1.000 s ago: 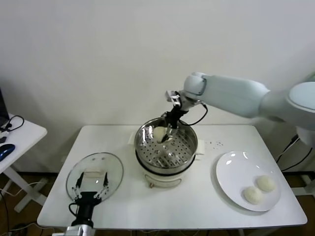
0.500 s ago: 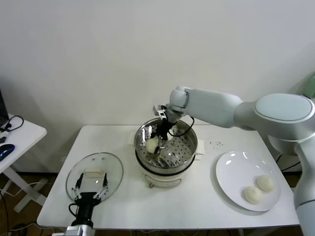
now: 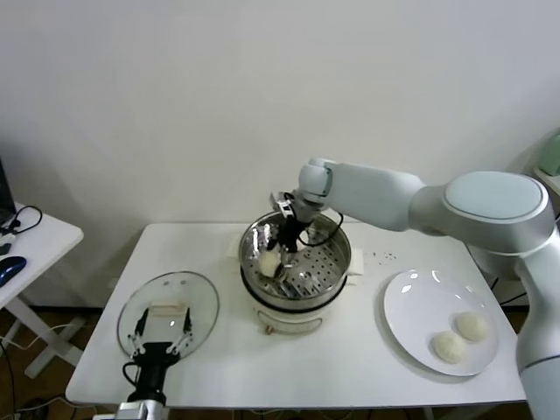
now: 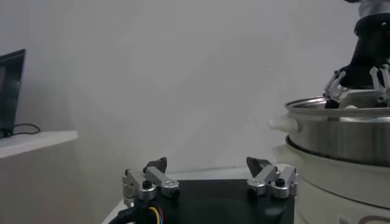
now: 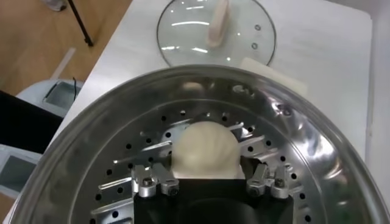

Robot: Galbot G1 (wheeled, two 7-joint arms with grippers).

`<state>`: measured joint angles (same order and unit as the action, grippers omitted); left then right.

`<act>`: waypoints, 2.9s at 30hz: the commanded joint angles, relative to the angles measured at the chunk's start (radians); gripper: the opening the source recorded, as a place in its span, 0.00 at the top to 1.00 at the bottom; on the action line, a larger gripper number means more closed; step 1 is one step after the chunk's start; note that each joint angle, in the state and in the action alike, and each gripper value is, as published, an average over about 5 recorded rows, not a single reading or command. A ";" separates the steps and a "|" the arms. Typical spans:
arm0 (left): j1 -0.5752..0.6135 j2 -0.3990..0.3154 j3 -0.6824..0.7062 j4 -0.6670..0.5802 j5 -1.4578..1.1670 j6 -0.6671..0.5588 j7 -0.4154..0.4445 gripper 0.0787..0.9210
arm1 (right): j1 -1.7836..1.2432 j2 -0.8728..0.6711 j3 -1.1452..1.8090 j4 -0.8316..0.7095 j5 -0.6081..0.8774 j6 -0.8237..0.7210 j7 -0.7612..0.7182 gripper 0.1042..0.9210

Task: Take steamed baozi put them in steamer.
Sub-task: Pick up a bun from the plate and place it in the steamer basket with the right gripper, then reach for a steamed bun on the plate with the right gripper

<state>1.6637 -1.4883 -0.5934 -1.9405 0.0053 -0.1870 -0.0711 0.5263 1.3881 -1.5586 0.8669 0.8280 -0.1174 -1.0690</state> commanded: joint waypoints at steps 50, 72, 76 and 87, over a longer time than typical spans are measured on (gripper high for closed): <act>0.087 0.032 -0.019 -0.044 0.020 -0.057 0.005 0.12 | 0.037 -1.171 0.057 0.687 -0.696 0.163 -0.066 0.12; 0.116 0.019 -0.032 -0.034 0.019 -0.072 0.002 0.12 | -0.394 -1.018 0.371 0.515 -0.744 0.150 -0.008 0.12; 0.112 0.018 -0.031 -0.029 0.019 -0.070 0.001 0.12 | -0.401 -0.996 0.372 0.494 -0.747 0.151 -0.007 0.12; 0.103 0.017 -0.031 -0.017 0.019 -0.067 0.001 0.12 | -0.425 -0.962 0.382 0.455 -0.765 0.153 -0.013 0.12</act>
<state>1.7688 -1.4712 -0.6249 -1.9609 0.0243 -0.2554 -0.0699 0.1447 0.4030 -1.2030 1.3501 0.0769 0.0348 -1.0835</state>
